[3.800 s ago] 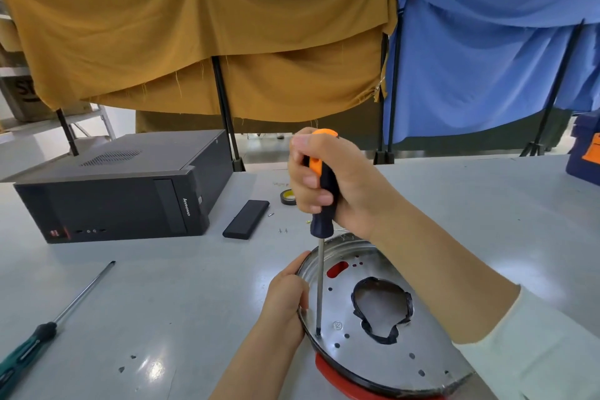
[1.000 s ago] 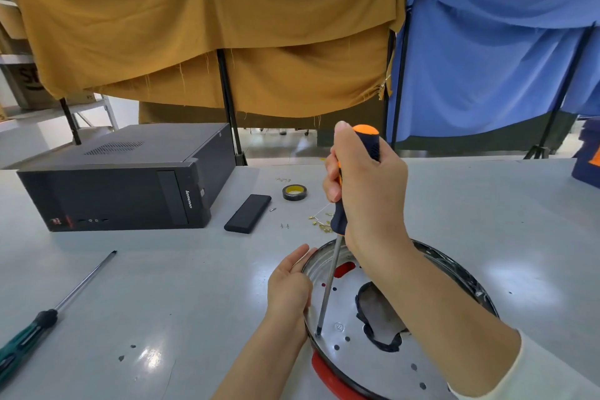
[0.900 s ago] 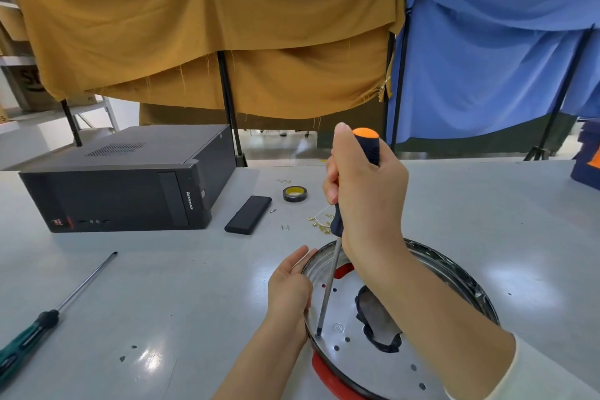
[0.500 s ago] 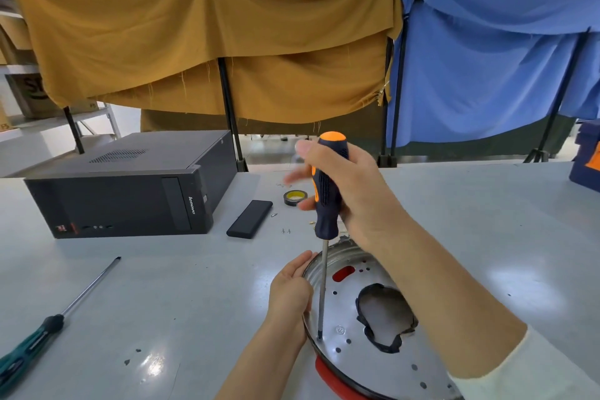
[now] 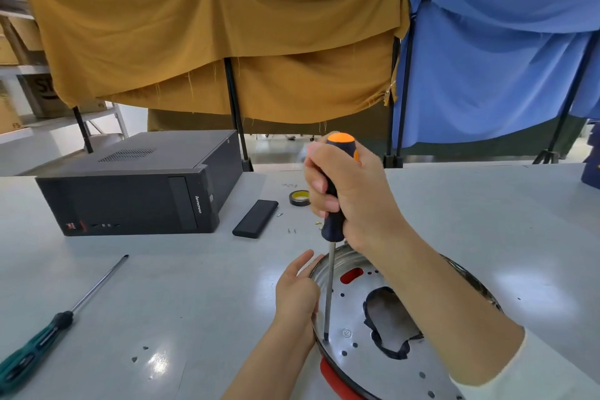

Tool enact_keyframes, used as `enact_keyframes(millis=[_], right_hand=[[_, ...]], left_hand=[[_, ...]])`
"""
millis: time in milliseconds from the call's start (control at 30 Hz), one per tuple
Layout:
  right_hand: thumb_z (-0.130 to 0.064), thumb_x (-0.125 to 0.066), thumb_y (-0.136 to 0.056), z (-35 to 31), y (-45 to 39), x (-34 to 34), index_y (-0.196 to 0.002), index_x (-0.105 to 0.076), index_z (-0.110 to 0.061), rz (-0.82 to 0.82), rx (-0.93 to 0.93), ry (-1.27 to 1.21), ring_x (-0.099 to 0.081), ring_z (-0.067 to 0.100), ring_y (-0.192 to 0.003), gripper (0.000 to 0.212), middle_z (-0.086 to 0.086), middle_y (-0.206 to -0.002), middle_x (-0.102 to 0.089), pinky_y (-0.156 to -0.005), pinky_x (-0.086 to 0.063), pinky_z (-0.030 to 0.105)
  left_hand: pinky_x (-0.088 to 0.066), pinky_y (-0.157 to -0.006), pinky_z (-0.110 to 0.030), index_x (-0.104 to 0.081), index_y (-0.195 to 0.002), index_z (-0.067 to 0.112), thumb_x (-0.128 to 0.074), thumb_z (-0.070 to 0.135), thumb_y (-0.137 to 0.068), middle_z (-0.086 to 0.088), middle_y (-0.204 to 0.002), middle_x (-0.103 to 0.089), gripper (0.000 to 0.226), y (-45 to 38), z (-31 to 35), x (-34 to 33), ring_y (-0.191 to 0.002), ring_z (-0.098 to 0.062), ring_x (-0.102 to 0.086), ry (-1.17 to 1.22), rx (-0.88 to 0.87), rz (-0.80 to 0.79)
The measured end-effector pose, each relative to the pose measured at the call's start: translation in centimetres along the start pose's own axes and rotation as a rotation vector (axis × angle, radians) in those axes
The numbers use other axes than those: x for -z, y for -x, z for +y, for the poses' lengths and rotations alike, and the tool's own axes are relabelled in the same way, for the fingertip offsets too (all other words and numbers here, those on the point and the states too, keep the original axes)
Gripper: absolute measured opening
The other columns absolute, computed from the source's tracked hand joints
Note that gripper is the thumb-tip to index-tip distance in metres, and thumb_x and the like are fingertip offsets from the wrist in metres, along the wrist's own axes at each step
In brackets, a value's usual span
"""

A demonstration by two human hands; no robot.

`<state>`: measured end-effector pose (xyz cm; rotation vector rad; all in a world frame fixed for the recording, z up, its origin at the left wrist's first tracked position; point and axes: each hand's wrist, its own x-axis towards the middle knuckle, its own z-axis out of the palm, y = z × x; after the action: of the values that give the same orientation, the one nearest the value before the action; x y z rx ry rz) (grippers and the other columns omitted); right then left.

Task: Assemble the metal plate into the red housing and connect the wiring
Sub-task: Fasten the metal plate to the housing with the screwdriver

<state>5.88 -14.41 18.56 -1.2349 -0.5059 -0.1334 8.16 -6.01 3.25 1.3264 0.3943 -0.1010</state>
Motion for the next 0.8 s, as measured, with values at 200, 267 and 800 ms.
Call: enact_keyframes(millis=[200,267,800], right_hand=[[-0.013,-0.058,-0.088,0.3,1.0,-0.3,-0.067,-0.051,-0.017,0.421,0.191,0.267,-0.042,0.008,-0.038,0.023,0.000,-0.052,-0.048,-0.039,-0.042,0.018],[-0.014,-0.060,-0.089,0.0,0.6,0.1,-0.070,-0.053,-0.015,0.256,0.128,0.272,-0.050,0.009,-0.043,0.020,0.001,-0.056,-0.054,-0.049,-0.053,0.025],[-0.012,-0.054,-0.090,0.7,0.1,-1.2,-0.067,-0.049,-0.018,0.132,0.101,0.087,-0.032,0.011,-0.036,0.024,0.005,-0.052,-0.041,-0.038,-0.029,0.019]], left_hand=[[-0.037,-0.042,-0.023,-0.064,-0.114,0.025,-0.027,-0.022,-0.076,0.006,-0.110,-0.073,0.071,0.1,0.2,-0.3,-0.049,-0.012,-0.054,-0.065,0.023,0.010],[-0.050,-0.048,-0.025,-0.067,-0.116,0.022,-0.032,-0.019,-0.083,-0.002,-0.113,-0.073,0.063,0.1,0.2,-0.2,-0.059,-0.012,-0.065,-0.061,0.017,-0.027],[-0.055,-0.077,-0.046,-0.064,-0.117,0.027,-0.045,-0.009,-0.088,-0.005,-0.113,-0.073,0.050,-0.1,0.0,-0.2,-0.084,-0.037,-0.065,-0.045,-0.015,-0.021]])
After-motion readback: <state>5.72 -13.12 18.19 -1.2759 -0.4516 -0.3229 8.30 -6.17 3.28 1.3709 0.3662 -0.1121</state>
